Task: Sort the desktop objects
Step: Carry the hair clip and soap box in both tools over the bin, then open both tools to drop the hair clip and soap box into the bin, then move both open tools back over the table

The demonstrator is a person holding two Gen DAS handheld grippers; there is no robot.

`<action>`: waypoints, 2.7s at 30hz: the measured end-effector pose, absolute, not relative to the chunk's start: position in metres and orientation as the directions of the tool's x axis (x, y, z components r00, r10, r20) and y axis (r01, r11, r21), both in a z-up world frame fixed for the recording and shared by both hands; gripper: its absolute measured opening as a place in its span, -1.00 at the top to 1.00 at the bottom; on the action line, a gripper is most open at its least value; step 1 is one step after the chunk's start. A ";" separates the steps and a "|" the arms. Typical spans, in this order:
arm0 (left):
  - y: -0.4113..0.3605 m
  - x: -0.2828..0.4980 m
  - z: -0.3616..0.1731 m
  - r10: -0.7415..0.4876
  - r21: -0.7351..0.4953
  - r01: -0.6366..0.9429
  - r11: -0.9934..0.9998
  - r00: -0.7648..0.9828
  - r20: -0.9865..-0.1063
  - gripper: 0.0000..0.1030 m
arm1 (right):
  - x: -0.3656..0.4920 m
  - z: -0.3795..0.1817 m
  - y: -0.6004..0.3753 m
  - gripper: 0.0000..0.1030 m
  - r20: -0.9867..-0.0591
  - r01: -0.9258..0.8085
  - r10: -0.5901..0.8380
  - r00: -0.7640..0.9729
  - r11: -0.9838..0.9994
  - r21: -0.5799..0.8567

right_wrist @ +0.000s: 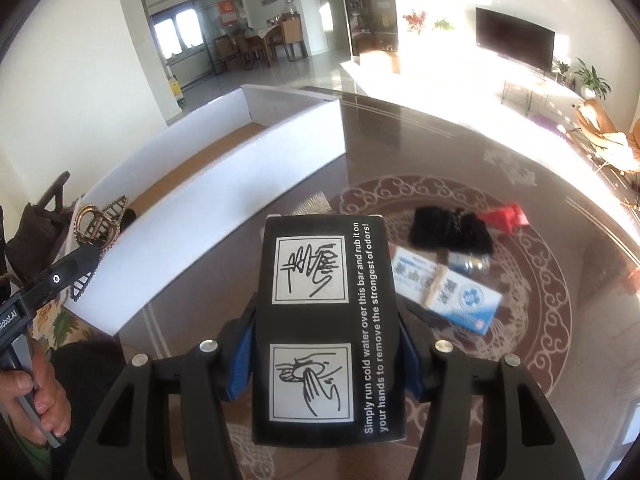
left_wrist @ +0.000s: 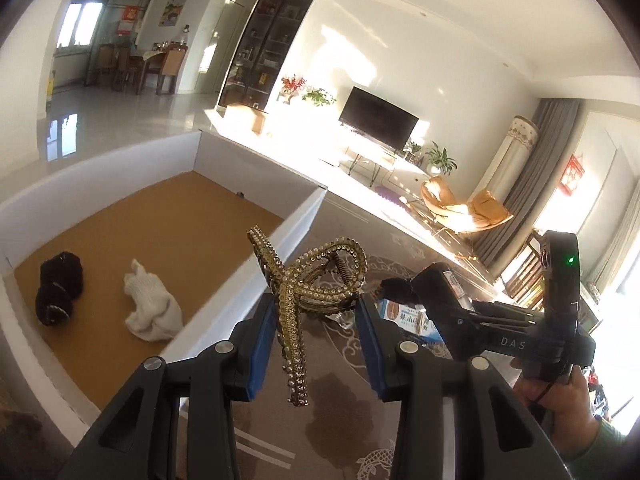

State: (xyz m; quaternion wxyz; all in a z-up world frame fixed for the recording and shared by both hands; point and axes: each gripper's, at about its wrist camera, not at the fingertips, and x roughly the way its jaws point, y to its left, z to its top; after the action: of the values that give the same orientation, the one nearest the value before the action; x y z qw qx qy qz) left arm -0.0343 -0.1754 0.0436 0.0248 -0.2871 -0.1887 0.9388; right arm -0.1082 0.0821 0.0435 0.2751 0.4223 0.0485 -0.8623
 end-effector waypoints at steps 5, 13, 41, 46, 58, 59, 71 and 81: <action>-0.250 -0.045 0.059 -0.016 -0.291 0.217 -0.932 -0.825 -0.565 0.22 | -0.137 0.091 -0.015 -0.15 -0.684 0.619 -0.562 -0.466 -0.759 0.203; -0.311 -0.078 -0.004 -0.077 -0.228 0.375 -0.899 -0.647 -0.759 0.22 | -0.175 0.073 -0.183 -0.15 -0.743 0.734 -0.552 -0.379 -0.668 0.121; -0.276 -0.072 0.020 -0.044 -0.280 0.347 -0.895 -0.694 -0.719 -0.40 | -0.156 0.050 -0.078 -0.95 -0.716 0.610 -0.489 -0.498 -0.784 0.111; -0.236 -0.057 0.051 -0.004 -0.298 0.252 -0.921 -0.769 -0.640 -0.58 | -0.106 0.026 0.040 -1.00 -0.687 0.467 -0.418 -0.594 -0.875 0.128; -0.059 -0.055 0.058 0.338 -0.275 -0.208 -0.939 -0.715 -0.612 -0.62 | -0.033 -0.049 0.250 -1.00 -0.782 0.022 -0.033 -0.623 -0.999 0.025; -0.045 -0.057 0.050 0.347 -0.261 -0.232 -0.937 -0.699 -0.625 -0.62 | -0.031 -0.052 0.254 -1.00 -0.785 0.010 -0.023 -0.619 -1.000 0.021; 0.009 -0.081 -0.080 0.269 -0.151 -0.258 -0.954 -0.518 -0.812 -0.62 | -0.027 -0.082 0.242 -1.00 -0.816 0.032 -0.018 -0.577 -0.999 -0.001; 0.007 -0.075 -0.095 0.213 -0.093 -0.239 -0.967 -0.546 -0.810 -0.62 | -0.027 -0.084 0.241 -1.00 -0.815 0.018 -0.002 -0.579 -1.000 -0.010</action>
State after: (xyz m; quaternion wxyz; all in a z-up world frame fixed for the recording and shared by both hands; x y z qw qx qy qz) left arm -0.0753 0.0073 -0.0955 0.1284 -0.4588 0.0140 0.8791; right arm -0.0275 0.2409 -0.0843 0.0058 0.4586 0.0088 -0.8886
